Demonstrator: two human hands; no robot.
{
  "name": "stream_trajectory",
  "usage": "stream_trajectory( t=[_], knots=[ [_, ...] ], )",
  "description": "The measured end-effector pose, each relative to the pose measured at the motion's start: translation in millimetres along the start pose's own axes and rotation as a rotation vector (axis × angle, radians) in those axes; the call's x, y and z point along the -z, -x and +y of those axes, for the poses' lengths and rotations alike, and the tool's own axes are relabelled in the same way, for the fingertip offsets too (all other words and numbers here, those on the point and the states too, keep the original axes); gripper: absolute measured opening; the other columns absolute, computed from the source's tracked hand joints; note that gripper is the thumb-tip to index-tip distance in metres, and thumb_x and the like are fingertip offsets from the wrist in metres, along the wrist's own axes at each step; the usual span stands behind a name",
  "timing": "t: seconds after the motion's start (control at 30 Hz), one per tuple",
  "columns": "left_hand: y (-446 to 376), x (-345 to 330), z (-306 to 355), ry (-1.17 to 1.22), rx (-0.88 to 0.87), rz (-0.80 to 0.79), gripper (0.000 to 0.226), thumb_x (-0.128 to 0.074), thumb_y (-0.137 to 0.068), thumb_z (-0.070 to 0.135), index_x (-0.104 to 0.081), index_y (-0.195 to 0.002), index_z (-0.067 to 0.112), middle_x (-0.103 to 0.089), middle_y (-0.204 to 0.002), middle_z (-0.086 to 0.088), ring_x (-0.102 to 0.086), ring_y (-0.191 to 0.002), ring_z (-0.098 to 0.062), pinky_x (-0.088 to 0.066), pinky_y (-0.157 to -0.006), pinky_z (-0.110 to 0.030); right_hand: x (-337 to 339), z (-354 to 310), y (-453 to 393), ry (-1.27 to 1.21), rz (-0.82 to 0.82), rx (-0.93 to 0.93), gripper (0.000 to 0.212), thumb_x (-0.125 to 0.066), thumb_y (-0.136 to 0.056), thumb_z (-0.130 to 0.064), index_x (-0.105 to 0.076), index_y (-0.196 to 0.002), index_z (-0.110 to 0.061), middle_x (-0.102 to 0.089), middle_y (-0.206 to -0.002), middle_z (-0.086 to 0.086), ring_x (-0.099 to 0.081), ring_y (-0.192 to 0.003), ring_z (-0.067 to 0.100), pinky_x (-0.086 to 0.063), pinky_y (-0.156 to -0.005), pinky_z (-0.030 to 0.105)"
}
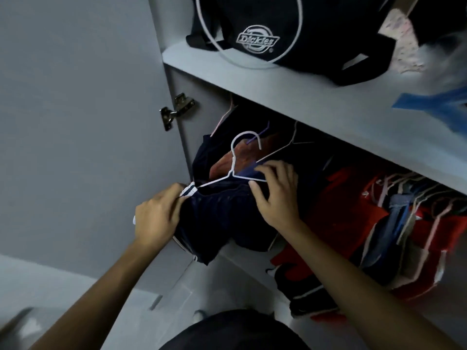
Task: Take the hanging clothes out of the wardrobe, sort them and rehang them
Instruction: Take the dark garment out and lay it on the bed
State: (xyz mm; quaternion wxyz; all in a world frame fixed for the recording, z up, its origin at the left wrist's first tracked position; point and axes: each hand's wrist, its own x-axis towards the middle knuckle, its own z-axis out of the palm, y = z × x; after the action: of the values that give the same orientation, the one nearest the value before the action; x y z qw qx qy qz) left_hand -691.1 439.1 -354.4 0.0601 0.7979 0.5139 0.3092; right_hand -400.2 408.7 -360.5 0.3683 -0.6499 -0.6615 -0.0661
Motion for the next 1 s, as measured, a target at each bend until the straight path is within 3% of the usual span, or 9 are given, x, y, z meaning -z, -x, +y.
stream_trajectory(
  t=[0.13,0.3,0.53,0.67,0.87,1.0],
  knots=[
    [47,26,-12,-0.011,0.093,0.063,0.024,-0.044,-0.103,0.043,-0.06,-0.109,0.026,-0.069,-0.081,-0.002,-0.066,-0.07,-0.037,-0.04,-0.057,-0.031,-5,1,-4,-0.13,-0.181,0.027,0.054,-0.062,-0.094,-0.052,-0.058,-0.138,-0.02,-0.054,-0.137,0.002,-0.052,-0.126,0.028,-0.041,-0.105,0.045],
    [114,50,-18,-0.104,0.321,0.115,0.023,-0.044,-0.102,0.041,-0.06,-0.106,0.024,-0.065,-0.08,0.0,-0.062,-0.07,-0.036,-0.041,-0.056,-0.034,-35,-26,0,-0.356,-0.49,0.082,0.038,-0.061,-0.095,-0.049,-0.061,-0.123,-0.024,-0.068,-0.118,-0.004,-0.066,-0.107,0.023,-0.054,-0.088,0.042],
    [223,97,-8,-0.283,0.636,0.213,0.018,-0.05,-0.096,0.028,-0.063,-0.108,0.023,-0.07,-0.086,-0.003,-0.067,-0.075,-0.038,-0.049,-0.057,-0.041,-74,-128,39,-0.483,-0.596,0.455,0.02,-0.061,-0.099,-0.037,-0.061,-0.098,-0.017,-0.062,-0.095,-0.003,-0.062,-0.089,0.026,-0.049,-0.081,0.04],
    [292,123,-2,-0.282,0.769,0.29,0.015,-0.055,-0.095,0.022,-0.058,-0.109,0.028,-0.07,-0.088,-0.002,-0.069,-0.077,-0.036,-0.052,-0.059,-0.043,-81,-200,73,-0.572,-0.61,0.608,0.026,-0.057,-0.105,-0.03,-0.059,-0.086,-0.013,-0.056,-0.083,0.0,-0.059,-0.079,0.029,-0.046,-0.071,0.041],
    [393,168,-12,-0.302,0.947,0.395,0.021,-0.049,-0.1,0.04,-0.059,-0.109,0.025,-0.07,-0.092,0.001,-0.068,-0.084,-0.032,-0.052,-0.063,-0.042,-92,-303,124,-0.64,-0.691,0.747,0.03,-0.057,-0.105,-0.033,-0.057,-0.082,-0.013,-0.053,-0.079,-0.003,-0.05,-0.073,0.021,-0.035,-0.066,0.031],
    [471,211,-22,-0.331,1.043,0.462,0.028,-0.046,-0.102,0.043,-0.062,-0.111,0.021,-0.069,-0.094,0.001,-0.068,-0.088,-0.029,-0.05,-0.064,-0.04,-105,-387,167,-0.68,-0.773,0.829,0.033,-0.052,-0.107,-0.039,-0.059,-0.085,-0.015,-0.055,-0.08,-0.004,-0.052,-0.074,0.019,-0.04,-0.064,0.035]
  ],
)
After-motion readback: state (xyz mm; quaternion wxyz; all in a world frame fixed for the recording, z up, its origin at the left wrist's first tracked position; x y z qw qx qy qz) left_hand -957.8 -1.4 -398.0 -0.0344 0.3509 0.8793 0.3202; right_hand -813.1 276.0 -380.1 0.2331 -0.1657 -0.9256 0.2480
